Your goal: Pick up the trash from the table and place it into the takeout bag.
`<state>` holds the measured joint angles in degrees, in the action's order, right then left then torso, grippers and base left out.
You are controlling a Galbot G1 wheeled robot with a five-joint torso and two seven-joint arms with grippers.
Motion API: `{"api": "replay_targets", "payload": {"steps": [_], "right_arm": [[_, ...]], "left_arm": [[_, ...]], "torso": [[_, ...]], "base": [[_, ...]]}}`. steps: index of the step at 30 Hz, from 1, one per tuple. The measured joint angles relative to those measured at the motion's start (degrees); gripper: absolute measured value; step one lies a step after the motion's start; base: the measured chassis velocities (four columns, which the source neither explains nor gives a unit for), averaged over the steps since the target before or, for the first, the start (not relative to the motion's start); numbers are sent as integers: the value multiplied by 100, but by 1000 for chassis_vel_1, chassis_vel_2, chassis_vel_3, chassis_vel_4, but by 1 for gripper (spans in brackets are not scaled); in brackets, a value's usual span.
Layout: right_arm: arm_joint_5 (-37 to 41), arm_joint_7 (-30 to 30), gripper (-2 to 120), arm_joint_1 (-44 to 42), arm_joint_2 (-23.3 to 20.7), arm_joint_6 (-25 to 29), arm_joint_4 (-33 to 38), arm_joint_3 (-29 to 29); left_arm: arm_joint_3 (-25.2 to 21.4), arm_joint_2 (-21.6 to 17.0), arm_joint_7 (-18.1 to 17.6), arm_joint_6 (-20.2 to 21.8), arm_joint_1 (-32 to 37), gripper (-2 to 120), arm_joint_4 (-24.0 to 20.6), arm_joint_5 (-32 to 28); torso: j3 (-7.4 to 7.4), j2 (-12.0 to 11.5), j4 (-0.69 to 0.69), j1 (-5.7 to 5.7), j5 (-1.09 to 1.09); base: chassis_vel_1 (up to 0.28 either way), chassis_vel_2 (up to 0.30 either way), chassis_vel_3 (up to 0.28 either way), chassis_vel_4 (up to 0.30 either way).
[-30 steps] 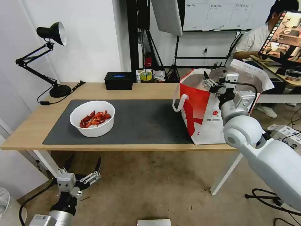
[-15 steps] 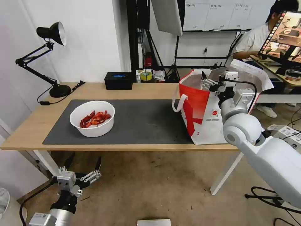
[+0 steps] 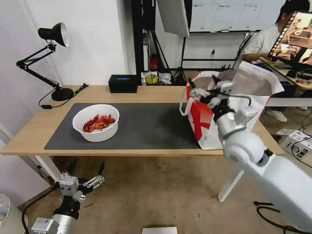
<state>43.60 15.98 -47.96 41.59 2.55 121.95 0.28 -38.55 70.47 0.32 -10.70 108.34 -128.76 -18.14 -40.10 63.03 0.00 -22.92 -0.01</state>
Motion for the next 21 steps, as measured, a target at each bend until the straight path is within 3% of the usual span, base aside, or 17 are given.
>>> {"api": "replay_targets", "payload": {"steps": [12, 17, 21], "right_arm": [[-570, -1030, 100, -1445, -64, 354, 233, 424], [-808, -863, 100, -1975, 70, 378, 197, 613], [-1323, -519, 100, -2921, 505, 544, 138, 960]], "left_arm": [[34, -188, -9, 8, -239, 100, 246, -147], [35, -188, -9, -1, -269, 100, 281, -167], [65, -186, -7, -28, -311, 100, 361, -171]], "torso": [[0, 0, 0, 0, 0], [0, 0, 1, 0, 1], [0, 0, 0, 0, 0]], "base": [[0, 0, 0, 0], [0, 0, 0, 0], [0, 0, 0, 0]]}}
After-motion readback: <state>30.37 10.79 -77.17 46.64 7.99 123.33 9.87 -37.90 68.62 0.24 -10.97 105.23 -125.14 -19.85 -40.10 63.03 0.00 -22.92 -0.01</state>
